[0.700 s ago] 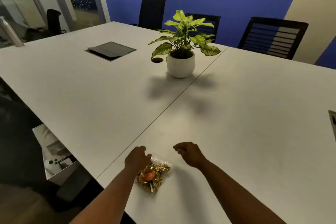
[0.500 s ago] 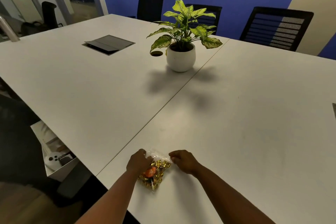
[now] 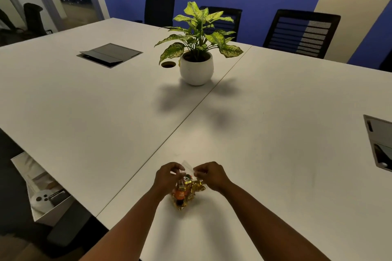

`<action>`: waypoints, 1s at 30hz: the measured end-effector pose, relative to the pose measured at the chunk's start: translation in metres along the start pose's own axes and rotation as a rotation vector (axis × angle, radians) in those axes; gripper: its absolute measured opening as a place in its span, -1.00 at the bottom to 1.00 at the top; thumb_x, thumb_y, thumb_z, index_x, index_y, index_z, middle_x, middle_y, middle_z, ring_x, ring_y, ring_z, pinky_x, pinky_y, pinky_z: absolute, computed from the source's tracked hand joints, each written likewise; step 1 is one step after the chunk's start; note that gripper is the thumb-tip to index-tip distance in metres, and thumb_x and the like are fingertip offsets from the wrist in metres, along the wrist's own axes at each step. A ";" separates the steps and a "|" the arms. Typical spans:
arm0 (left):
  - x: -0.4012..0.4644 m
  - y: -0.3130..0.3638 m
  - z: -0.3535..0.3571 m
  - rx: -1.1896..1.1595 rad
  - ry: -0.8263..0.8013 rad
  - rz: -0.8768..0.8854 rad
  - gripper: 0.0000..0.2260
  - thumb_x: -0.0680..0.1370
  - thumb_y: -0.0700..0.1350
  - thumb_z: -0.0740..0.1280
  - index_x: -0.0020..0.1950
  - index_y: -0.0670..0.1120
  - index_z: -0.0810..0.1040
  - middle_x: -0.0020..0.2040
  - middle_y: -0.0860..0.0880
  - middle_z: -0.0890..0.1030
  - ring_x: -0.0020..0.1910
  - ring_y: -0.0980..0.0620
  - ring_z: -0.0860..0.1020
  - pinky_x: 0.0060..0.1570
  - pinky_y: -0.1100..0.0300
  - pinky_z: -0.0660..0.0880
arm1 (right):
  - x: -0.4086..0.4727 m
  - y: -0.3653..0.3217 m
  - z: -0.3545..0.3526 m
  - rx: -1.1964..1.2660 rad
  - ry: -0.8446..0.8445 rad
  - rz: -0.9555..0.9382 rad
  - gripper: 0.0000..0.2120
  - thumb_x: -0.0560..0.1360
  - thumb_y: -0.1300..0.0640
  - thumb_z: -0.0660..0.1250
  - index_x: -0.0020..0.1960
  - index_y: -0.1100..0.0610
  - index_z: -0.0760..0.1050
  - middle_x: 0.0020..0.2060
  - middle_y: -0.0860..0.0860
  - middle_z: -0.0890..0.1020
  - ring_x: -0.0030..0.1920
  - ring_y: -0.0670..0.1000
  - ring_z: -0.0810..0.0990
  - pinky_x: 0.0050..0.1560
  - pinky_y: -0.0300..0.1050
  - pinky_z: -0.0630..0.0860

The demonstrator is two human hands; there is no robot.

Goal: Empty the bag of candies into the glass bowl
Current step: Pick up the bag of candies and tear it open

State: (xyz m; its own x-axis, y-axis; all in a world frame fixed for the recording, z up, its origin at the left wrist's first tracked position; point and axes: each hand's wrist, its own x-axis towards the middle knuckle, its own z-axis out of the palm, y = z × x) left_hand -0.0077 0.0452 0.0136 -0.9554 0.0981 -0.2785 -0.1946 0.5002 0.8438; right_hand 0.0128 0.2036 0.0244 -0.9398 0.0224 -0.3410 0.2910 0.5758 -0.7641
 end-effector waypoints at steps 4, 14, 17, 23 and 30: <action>0.007 0.031 0.016 -0.054 -0.066 0.071 -0.92 0.45 -0.28 0.40 -0.11 -0.15 0.56 -0.24 -0.02 0.51 -0.21 -0.02 0.54 -0.31 0.33 0.43 | -0.004 0.001 -0.033 0.029 0.102 0.000 -0.79 0.49 0.25 0.36 0.09 0.28 0.63 0.01 0.24 0.70 -0.01 0.14 0.67 0.14 0.04 0.59; 0.015 0.096 0.060 -0.126 -0.316 0.252 -0.81 0.44 -0.32 0.39 -0.17 -0.03 0.54 -0.29 0.02 0.45 -0.35 0.12 0.49 -0.31 0.36 0.45 | -0.042 0.015 -0.113 0.287 0.274 0.138 -0.83 0.41 0.27 0.44 -0.01 0.29 0.66 -0.09 0.27 0.70 -0.16 0.07 0.60 0.05 0.05 0.62; 0.011 0.114 0.078 -0.132 -0.389 0.292 -0.81 0.43 -0.31 0.42 -0.18 -0.01 0.55 -0.29 0.02 0.44 -0.35 0.12 0.49 -0.31 0.38 0.46 | -0.060 0.020 -0.134 0.361 0.311 0.186 -0.81 0.39 0.26 0.46 -0.02 0.30 0.66 -0.26 0.16 0.65 -0.18 0.05 0.58 -0.10 -0.05 0.56; -0.002 0.148 0.116 -0.164 -0.454 0.318 -0.86 0.43 -0.27 0.43 -0.10 -0.06 0.57 -0.23 -0.02 0.53 -0.27 0.08 0.53 -0.17 0.26 0.43 | -0.092 0.037 -0.169 0.482 0.422 0.263 -0.79 0.37 0.26 0.48 -0.03 0.32 0.66 -0.40 0.01 0.59 -0.36 -0.09 0.55 -0.30 -0.27 0.50; -0.034 0.184 0.163 -0.176 -0.458 0.263 -0.83 0.53 -0.06 0.30 -0.21 -0.12 0.52 -0.27 -0.05 0.55 -0.33 0.04 0.55 -0.32 0.20 0.49 | -0.121 0.061 -0.192 0.624 0.612 0.295 -0.84 0.35 0.28 0.48 -0.09 0.33 0.66 -0.40 0.05 0.60 -0.39 -0.05 0.55 -0.35 -0.25 0.48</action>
State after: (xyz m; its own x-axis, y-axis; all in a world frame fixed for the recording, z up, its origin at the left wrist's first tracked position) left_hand 0.0255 0.2746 0.1038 -0.7903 0.5838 -0.1861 -0.0343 0.2611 0.9647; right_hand 0.1101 0.3927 0.1241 -0.6911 0.6292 -0.3558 0.4107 -0.0631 -0.9096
